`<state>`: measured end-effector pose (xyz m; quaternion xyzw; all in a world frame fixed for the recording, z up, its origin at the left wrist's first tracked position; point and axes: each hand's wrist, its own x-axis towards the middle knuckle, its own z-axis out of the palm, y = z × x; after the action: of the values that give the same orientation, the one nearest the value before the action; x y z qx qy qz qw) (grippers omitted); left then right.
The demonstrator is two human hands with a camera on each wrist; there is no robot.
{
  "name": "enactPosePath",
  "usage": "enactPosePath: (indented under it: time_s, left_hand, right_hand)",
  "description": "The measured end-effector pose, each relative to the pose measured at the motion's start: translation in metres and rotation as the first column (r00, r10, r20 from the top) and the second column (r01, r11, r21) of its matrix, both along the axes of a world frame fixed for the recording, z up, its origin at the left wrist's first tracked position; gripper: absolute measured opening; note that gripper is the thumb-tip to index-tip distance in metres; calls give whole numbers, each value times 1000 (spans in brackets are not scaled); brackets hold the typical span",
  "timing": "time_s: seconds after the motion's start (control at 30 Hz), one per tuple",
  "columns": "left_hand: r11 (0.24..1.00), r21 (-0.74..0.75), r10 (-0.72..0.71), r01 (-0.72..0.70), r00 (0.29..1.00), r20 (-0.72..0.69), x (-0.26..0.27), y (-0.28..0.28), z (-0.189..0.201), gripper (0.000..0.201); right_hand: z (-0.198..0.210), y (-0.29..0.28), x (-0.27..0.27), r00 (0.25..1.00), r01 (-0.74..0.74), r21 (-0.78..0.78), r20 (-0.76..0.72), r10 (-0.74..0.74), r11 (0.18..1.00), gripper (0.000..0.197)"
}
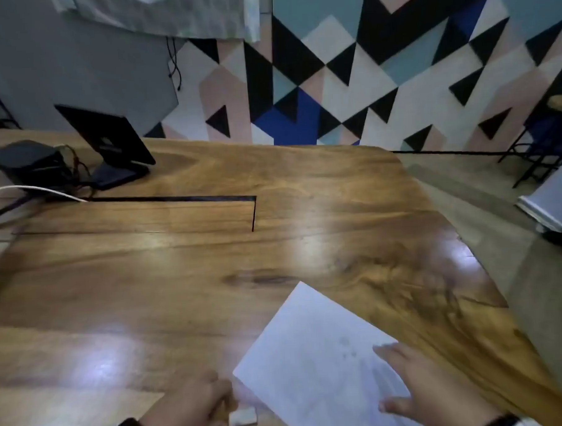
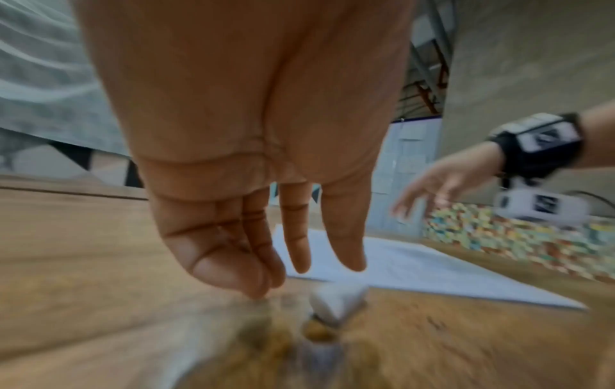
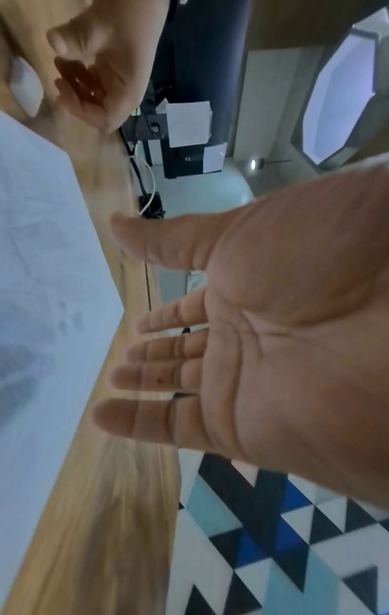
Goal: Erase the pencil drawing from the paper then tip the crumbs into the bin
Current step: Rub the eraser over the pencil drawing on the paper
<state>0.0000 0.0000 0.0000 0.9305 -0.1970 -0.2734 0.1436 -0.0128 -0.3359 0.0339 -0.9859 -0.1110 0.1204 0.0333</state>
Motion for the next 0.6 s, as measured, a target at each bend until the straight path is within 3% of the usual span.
enactPosePath:
  time_s: [0.07,0.1,0.27,0.47,0.6]
  left_hand:
    - [999,42,-25,28,998,-63,3,-7,-8,34]
    - [996,74,-45,50,997,-66,4,-10,-12,37]
    - [998,61,-18,16,999,34,-1,-19,-27,33]
    - [997,-71,-18,25,995,95,-4,-21,-30,20]
    - [986,-153,86,-69,991,102,1,-20,-26,30]
  right_hand:
    - [-10,15,10,945,147,126,-312,-101,981,95]
    - [-15,21,15,927,149,97,-361,-105,984,102]
    - [-35,51,34,928,187,56,-337,-157,981,113]
    - [-56,67,47,920,221,-8,-330,-212,975,122]
    - [-68,63,48,923,211,19,-333,-193,977,126]
